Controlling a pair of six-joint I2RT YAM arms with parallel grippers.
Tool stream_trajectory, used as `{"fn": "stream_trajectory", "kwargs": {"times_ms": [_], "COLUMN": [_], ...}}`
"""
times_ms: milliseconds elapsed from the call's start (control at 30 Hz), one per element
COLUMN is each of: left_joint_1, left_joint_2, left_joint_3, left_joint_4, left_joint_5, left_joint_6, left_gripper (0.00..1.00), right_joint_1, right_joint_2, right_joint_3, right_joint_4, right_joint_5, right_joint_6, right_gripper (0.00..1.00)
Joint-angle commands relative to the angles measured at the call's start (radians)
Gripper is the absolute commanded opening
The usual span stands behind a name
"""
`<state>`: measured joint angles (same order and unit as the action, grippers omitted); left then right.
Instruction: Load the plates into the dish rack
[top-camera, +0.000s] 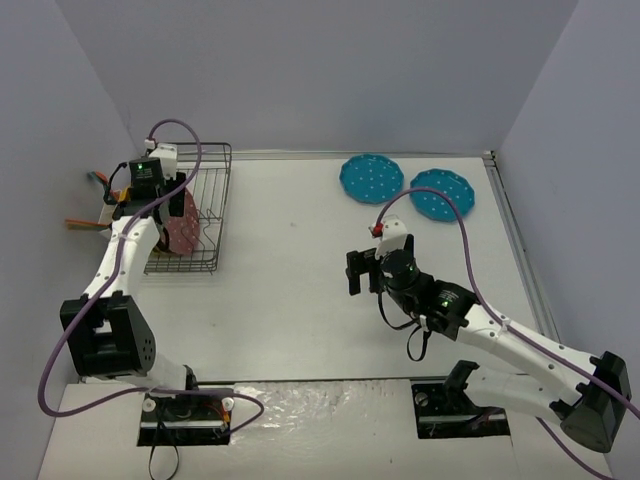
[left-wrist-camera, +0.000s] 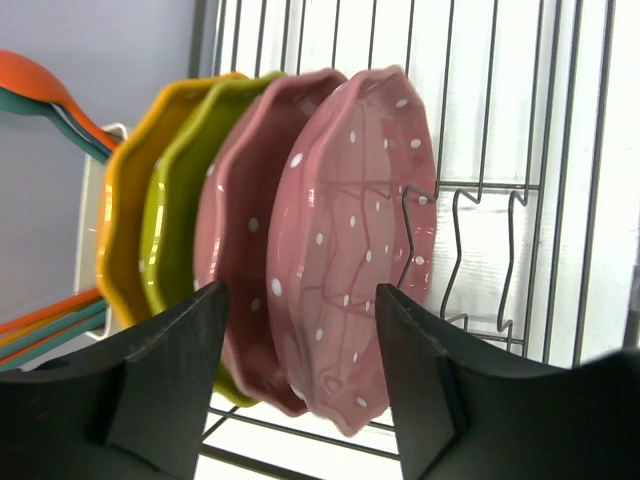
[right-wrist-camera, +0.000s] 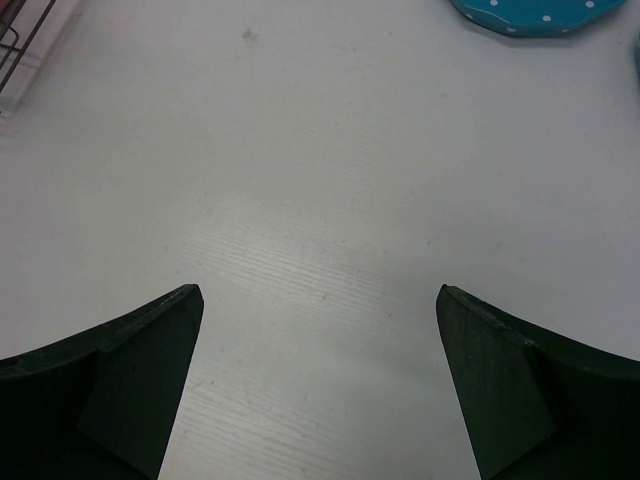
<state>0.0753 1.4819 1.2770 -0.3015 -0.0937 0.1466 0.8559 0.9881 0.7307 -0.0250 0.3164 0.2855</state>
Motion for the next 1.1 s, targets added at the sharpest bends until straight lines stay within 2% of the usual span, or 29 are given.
{"fn": "stream_trajectory", "kwargs": {"times_ms": [0,167,200,233,300,500,667,833,1067], "left_joint_1": [0.001,-0.004,-0.005,-0.005,-0.005,-0.003,-0.012,-0.044,-0.046], "left_joint_2": [-0.113,-0.208,-0.229,-0.262,-0.308,-0.431,-0.516,-0.517,-0.492], "left_joint_3": [0.069,0.113,0.115,0.109,0.085,-0.021,-0.181,-0.237,-0.261], "left_joint_4": [0.044,-0.002,-0.005,-0.008,-0.018,-0.096,-0.064,-0.088,-0.088], "left_joint_5": [0.050,0.129,0.154,0.195,0.236,0.285,0.322,0.303,0.306], "left_joint_6": [-0.017,-0.103,-0.126,-0.140,-0.201,-0.324,-0.397,-0.391,-0.401], "left_gripper": [0.64,0.74,0.77,0.88,0.97,0.97,0.97,0.97,0.97], "right_joint_1": [-0.016,-0.097,-0.132,-0.163,-0.244,-0.449,-0.561,-0.615,-0.626], "right_joint_2": [0.033,0.116,0.141,0.185,0.253,0.529,0.763,0.972,1.177], "right_joint_3": [0.059,0.135,0.154,0.184,0.226,0.412,0.601,0.799,1.019], "right_joint_4": [0.067,0.083,0.087,0.092,0.120,0.145,0.150,0.122,0.048], "right_joint_5": [0.018,-0.050,-0.071,-0.097,-0.151,-0.374,-0.549,-0.670,-0.729], "right_joint_6": [-0.026,-0.060,-0.064,-0.070,-0.091,-0.244,-0.422,-0.556,-0.683], "right_gripper": [1.00,0.99,0.99,0.98,0.98,0.97,0.94,0.90,0.88]}}
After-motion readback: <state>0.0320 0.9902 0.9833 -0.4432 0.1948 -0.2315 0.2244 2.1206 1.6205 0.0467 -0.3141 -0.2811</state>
